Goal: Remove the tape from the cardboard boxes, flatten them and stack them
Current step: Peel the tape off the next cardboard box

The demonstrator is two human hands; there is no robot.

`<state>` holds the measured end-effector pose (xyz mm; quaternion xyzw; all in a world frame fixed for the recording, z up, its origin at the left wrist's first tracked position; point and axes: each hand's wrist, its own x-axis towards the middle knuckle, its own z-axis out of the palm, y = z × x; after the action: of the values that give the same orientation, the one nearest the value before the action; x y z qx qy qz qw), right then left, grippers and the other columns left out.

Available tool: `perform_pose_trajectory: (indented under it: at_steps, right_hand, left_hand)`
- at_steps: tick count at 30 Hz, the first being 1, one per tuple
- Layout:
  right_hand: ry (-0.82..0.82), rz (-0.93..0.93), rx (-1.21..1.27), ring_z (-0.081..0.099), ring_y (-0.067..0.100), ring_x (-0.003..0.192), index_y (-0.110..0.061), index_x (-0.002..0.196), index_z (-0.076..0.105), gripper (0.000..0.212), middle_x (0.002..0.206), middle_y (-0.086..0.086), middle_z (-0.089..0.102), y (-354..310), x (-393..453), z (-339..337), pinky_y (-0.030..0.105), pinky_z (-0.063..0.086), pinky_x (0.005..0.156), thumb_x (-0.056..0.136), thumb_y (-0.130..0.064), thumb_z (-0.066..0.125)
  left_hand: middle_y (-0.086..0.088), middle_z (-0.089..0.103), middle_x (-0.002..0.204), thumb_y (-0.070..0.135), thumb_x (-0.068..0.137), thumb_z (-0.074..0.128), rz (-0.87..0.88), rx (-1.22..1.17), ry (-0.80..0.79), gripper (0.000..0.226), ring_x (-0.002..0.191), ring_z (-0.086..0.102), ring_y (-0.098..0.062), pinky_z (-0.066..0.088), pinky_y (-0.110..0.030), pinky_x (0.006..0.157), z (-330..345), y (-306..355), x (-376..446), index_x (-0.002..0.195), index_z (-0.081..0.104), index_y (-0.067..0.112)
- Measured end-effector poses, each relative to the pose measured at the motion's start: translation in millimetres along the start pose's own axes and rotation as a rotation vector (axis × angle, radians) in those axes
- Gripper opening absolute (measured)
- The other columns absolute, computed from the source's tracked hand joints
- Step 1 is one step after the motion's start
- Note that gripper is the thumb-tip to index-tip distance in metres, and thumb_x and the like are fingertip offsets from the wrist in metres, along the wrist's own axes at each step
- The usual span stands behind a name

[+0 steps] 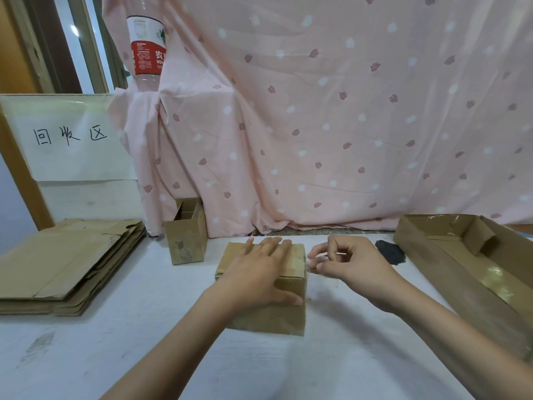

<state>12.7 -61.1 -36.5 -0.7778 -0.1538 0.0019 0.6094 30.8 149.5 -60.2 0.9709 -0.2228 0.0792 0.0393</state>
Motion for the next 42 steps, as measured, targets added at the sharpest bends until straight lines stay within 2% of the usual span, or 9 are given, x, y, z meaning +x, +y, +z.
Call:
perform_pose_trajectory:
  at_steps: [7, 11, 16, 21, 25, 32, 36, 40, 42]
  right_hand:
    - [0.139, 0.050, 0.261, 0.074, 0.041, 0.088, -0.010, 0.068, 0.037, 0.039, 0.099, 0.031, 0.069, 3.3, 8.0, -7.6, 0.040, 0.060, 0.081, 0.085, 0.022, 0.054]
    - [0.170, 0.131, 0.203, 0.074, 0.041, 0.081, -0.012, 0.088, 0.039, 0.026, 0.108, 0.028, 0.067, 7.2, 14.6, -4.2, 0.041, 0.060, 0.082, 0.091, 0.013, 0.043]
    - [0.187, 0.171, 0.504, 0.070, 0.047, 0.082, -0.017, 0.116, 0.039, 0.027, 0.117, 0.020, 0.068, 6.6, 22.1, -6.4, 0.053, 0.056, 0.090, 0.095, -0.002, 0.045]
    - [0.114, 0.014, -0.302, 0.070, 0.016, 0.085, -0.031, 0.103, 0.061, 0.026, 0.102, -0.004, 0.070, -17.5, 34.0, -5.6, 0.032, 0.056, 0.081, 0.085, -0.045, 0.073]
    - [-0.181, -0.009, -0.832, 0.061, 0.009, 0.092, -0.030, 0.114, 0.070, 0.037, 0.108, -0.010, 0.066, -28.6, 44.1, 11.8, 0.016, 0.045, 0.068, 0.080, -0.040, 0.081]
    - [-0.153, 0.140, -0.772, 0.074, 0.010, 0.067, -0.012, 0.095, 0.072, 0.019, 0.084, 0.004, 0.077, -36.4, 56.1, 5.3, 0.013, 0.043, 0.048, 0.082, -0.023, 0.082]
    - [-0.128, 0.134, -0.790, 0.072, 0.007, 0.063, -0.007, 0.083, 0.076, 0.013, 0.070, 0.006, 0.076, -35.5, 60.2, 3.6, 0.022, 0.054, 0.061, 0.084, -0.020, 0.080]
    - [-0.055, 0.099, -0.717, 0.071, 0.006, 0.059, -0.005, 0.079, 0.076, 0.012, 0.065, 0.006, 0.074, -25.9, 57.8, 3.9, 0.011, 0.041, 0.046, 0.086, -0.014, 0.076]
    - [-0.044, 0.119, -0.635, 0.072, 0.008, 0.060, -0.004, 0.077, 0.075, 0.011, 0.065, 0.008, 0.074, -21.1, 57.6, 0.0, 0.015, 0.048, 0.054, 0.086, -0.010, 0.075]
  left_hand:
    - [0.010, 0.013, 0.163, 0.078, 0.074, 0.061, -0.027, -0.010, -0.019, 0.112, 0.150, 0.011, -0.015, -0.003, -0.034, 0.121, -8.2, -1.4, -7.8, 0.157, 0.007, 0.027]
    - [0.008, 0.017, 0.161, 0.081, 0.073, 0.059, 0.013, 0.012, -0.016, 0.112, 0.148, 0.016, -0.013, -0.002, -0.038, 0.124, -5.0, 1.7, -3.3, 0.157, 0.008, 0.026]
    - [0.007, 0.015, 0.162, 0.080, 0.074, 0.058, 0.009, 0.027, -0.017, 0.114, 0.149, 0.013, -0.013, -0.003, -0.039, 0.124, -4.2, 1.2, -4.6, 0.158, 0.004, 0.025]
    - [0.001, 0.004, 0.166, 0.079, 0.077, 0.055, 0.021, 0.065, -0.029, 0.121, 0.152, 0.004, -0.013, -0.002, -0.041, 0.124, -2.4, 6.7, -1.1, 0.158, -0.009, 0.017]
    - [-0.003, -0.008, 0.166, 0.080, 0.078, 0.051, 0.017, 0.074, -0.054, 0.121, 0.152, -0.004, -0.012, -0.004, -0.041, 0.124, -1.0, 6.8, 1.1, 0.157, -0.010, 0.012]
    - [-0.004, -0.011, 0.166, 0.079, 0.081, 0.049, -0.004, 0.089, -0.083, 0.119, 0.152, -0.008, -0.014, -0.006, -0.040, 0.124, -2.0, 8.8, -2.2, 0.156, -0.010, 0.009]
    - [-0.003, -0.008, 0.166, 0.079, 0.080, 0.050, -0.004, 0.094, -0.089, 0.119, 0.152, -0.007, -0.014, -0.005, -0.041, 0.124, -1.9, 9.3, 1.1, 0.157, -0.009, 0.009]
    - [-0.003, -0.001, 0.166, 0.080, 0.078, 0.052, -0.009, 0.088, -0.072, 0.120, 0.152, -0.003, -0.014, -0.004, -0.041, 0.124, -0.8, 7.6, 2.2, 0.157, -0.004, 0.010]
    - [-0.003, 0.007, 0.165, 0.080, 0.077, 0.054, 0.003, 0.083, -0.055, 0.117, 0.152, 0.002, -0.014, -0.002, -0.042, 0.124, -0.9, 8.7, 3.0, 0.157, 0.004, 0.010]
